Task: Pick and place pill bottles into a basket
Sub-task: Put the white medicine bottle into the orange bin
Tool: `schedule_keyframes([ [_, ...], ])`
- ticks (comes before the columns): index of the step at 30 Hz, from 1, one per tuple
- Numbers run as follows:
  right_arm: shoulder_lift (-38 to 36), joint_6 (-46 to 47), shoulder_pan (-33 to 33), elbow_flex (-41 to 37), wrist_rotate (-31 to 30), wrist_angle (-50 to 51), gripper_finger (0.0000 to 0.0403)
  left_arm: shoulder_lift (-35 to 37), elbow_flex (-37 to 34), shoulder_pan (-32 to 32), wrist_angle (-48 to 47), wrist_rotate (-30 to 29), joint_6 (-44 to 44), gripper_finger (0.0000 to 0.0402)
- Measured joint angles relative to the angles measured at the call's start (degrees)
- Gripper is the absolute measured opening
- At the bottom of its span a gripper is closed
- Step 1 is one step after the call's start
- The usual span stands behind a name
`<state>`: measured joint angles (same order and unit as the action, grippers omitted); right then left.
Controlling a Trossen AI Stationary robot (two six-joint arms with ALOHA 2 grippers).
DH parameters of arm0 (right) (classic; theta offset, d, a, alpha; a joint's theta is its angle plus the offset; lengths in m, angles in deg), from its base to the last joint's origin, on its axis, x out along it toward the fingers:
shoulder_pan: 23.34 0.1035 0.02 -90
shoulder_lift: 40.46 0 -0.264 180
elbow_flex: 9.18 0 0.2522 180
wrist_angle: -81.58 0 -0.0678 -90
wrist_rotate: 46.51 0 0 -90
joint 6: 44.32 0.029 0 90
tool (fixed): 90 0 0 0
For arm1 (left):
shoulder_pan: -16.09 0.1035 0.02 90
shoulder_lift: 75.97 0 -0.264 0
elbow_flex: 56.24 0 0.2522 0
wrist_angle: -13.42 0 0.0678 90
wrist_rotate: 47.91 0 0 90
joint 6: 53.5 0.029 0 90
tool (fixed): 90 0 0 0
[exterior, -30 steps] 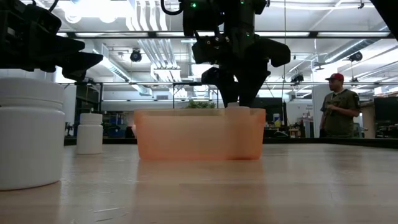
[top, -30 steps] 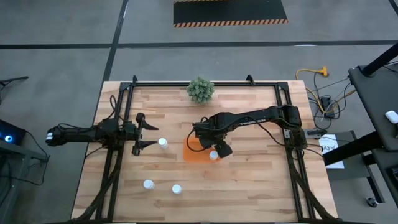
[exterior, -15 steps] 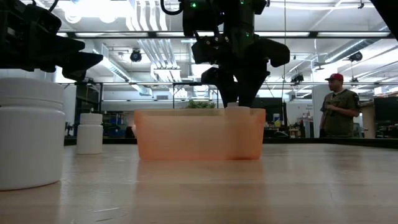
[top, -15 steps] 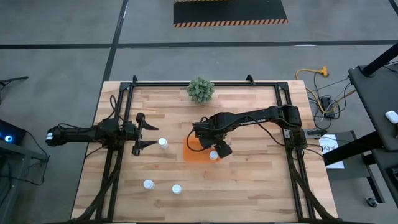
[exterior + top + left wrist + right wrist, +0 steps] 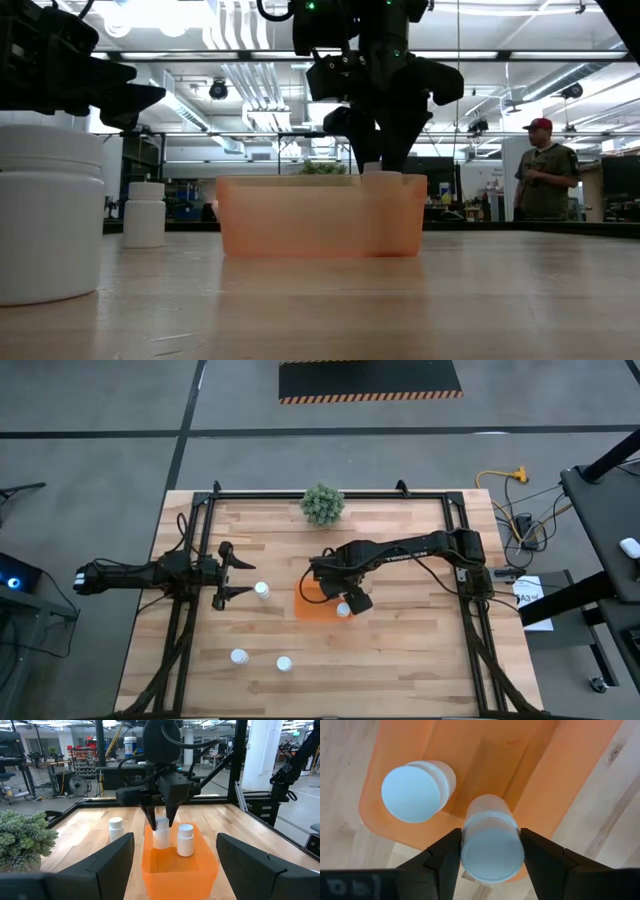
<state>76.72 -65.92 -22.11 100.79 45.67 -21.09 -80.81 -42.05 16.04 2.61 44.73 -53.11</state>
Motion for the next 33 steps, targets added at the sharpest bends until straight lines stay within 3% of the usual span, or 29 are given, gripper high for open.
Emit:
schedule_keyframes([
  [17,-0.1,0.6,0.0,0.0,-0.4,0.1,0.0279,0.0,0.0,0.0,0.0,0.0,0.0,0.0265],
  [33,-5.6,0.6,0.0,0.0,-0.9,1.1,0.0266,0.0,0.0,0.0,0.0,0.0,0.0,0.0265],
])
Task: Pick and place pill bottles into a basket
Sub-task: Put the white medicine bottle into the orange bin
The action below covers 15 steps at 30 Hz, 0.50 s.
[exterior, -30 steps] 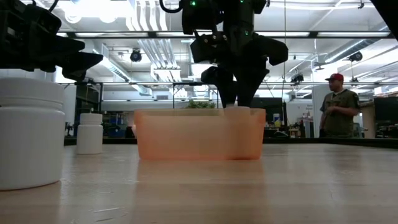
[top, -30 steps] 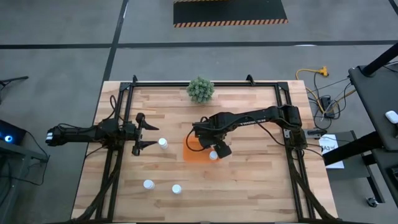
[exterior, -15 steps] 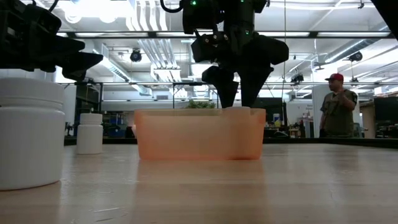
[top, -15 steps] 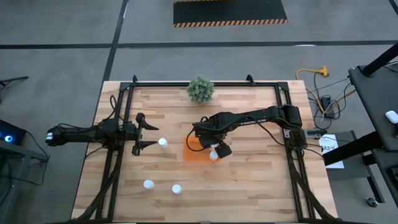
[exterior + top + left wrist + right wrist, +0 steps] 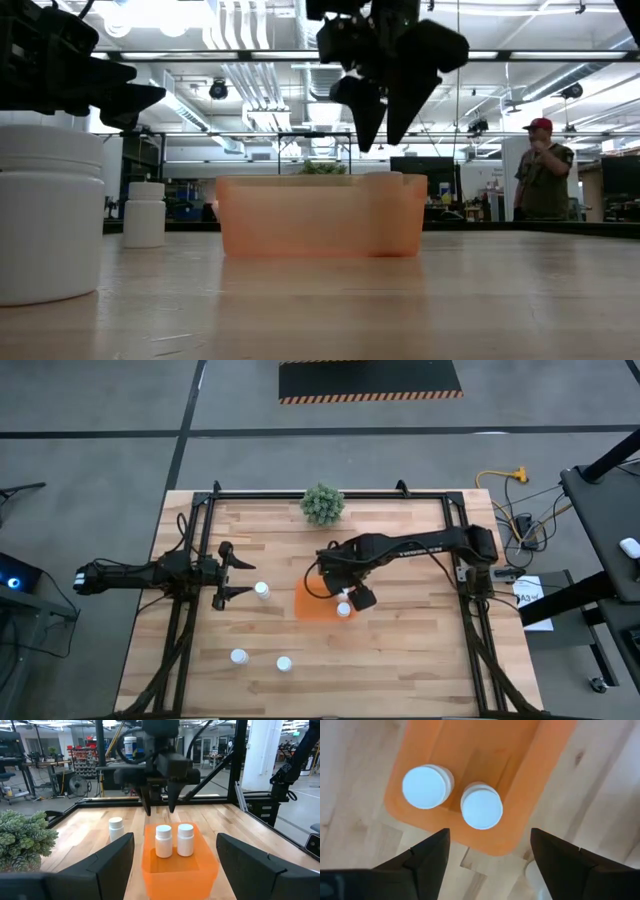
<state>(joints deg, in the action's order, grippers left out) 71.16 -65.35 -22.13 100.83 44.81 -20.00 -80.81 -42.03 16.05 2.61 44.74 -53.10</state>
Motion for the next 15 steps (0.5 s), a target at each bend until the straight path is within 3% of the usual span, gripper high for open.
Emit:
schedule_keyframes([
  [10,-2.8,0.0,-0.2,0.0,0.0,0.5,0.0262,0.0,0.0,0.0,0.0,0.0,0.0,0.0265],
  [15,-2.9,0.0,-1.0,0.0,-3.1,3.7,0.0261,0.0,0.0,0.0,0.0,0.0,0.0,0.0265],
])
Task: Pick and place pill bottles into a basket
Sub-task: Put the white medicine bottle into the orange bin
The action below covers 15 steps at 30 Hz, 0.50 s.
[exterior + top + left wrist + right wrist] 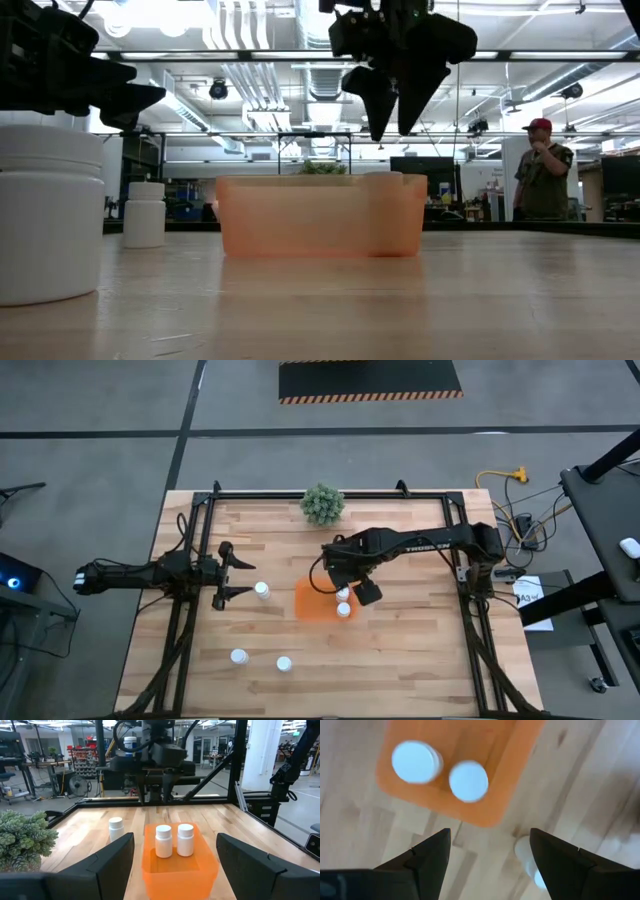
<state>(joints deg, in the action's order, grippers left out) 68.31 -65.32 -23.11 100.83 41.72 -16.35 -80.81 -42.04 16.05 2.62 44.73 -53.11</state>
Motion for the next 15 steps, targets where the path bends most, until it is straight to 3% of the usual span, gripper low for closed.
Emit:
schedule_keyframes([
  [15,-0.1,-0.5,-9.4,0.0,0.5,0.5,0.0251,0.0,0.0,0.0,0.0,0.0,0.0,0.0265],
])
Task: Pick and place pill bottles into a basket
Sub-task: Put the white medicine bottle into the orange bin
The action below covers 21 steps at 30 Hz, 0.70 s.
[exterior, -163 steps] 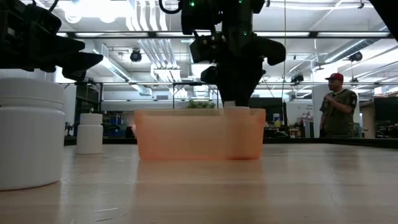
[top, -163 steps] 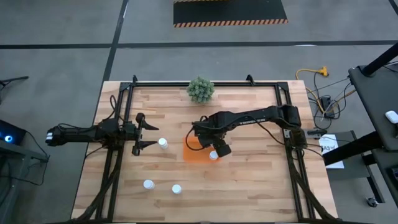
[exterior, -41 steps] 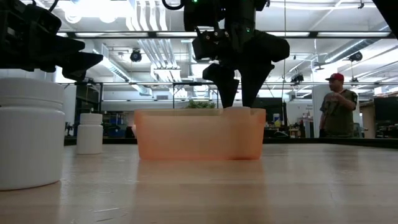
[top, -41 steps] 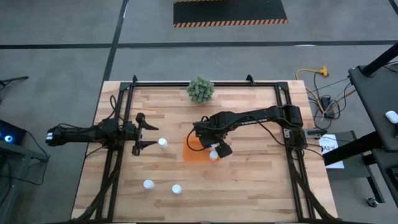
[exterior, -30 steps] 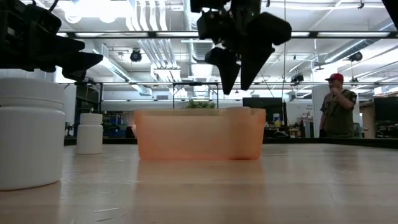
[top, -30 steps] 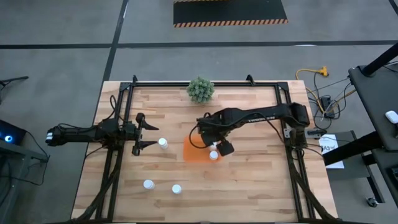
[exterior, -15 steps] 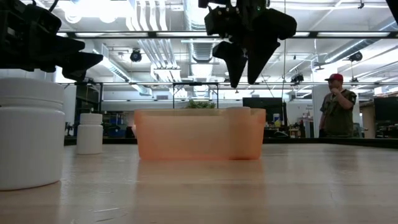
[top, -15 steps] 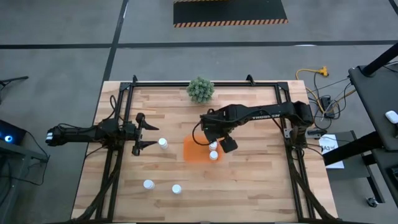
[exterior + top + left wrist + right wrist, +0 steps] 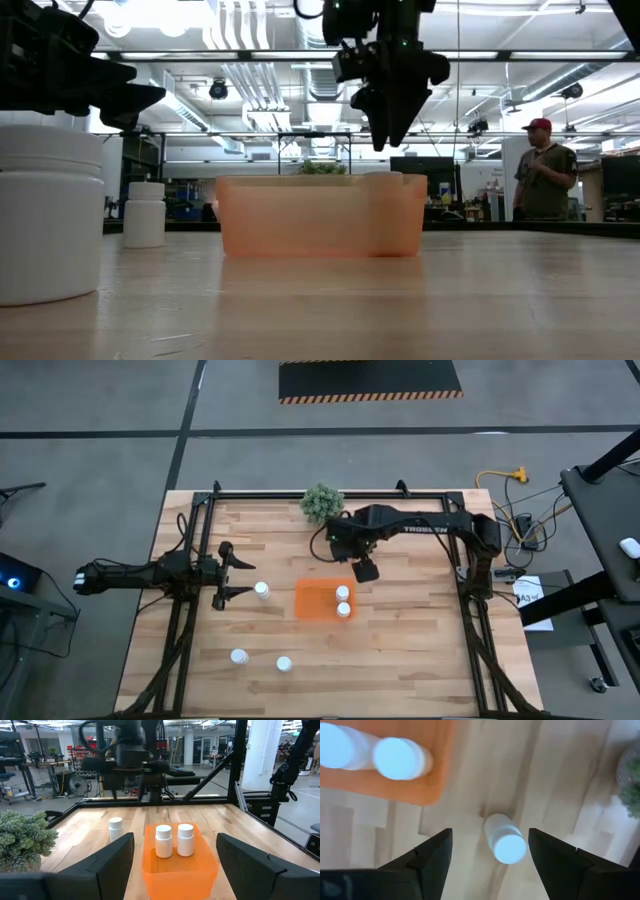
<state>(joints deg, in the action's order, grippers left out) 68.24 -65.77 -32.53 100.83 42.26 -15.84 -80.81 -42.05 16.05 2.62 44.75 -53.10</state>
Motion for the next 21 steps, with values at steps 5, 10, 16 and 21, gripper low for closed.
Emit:
schedule_keyframes([
  [5,0.0,-0.2,-3.0,0.0,0.8,0.5,0.0248,0.0,0.0,0.0,0.0,0.0,0.0,0.0265],
  [10,0.0,-0.2,-5.2,-0.6,3.2,0.6,0.0247,0.0,0.0,0.0,0.0,0.0,0.0,0.0265],
  [16,0.0,-0.4,-6.6,-4.0,3.2,-1.0,0.0249,0.0,0.0,0.0,0.0,0.0,0.0,0.0265],
  [21,0.1,-1.0,-7.1,-6.5,3.2,-3.1,0.0249,0.0,0.0,0.0,0.0,0.0,0.0,0.0265],
])
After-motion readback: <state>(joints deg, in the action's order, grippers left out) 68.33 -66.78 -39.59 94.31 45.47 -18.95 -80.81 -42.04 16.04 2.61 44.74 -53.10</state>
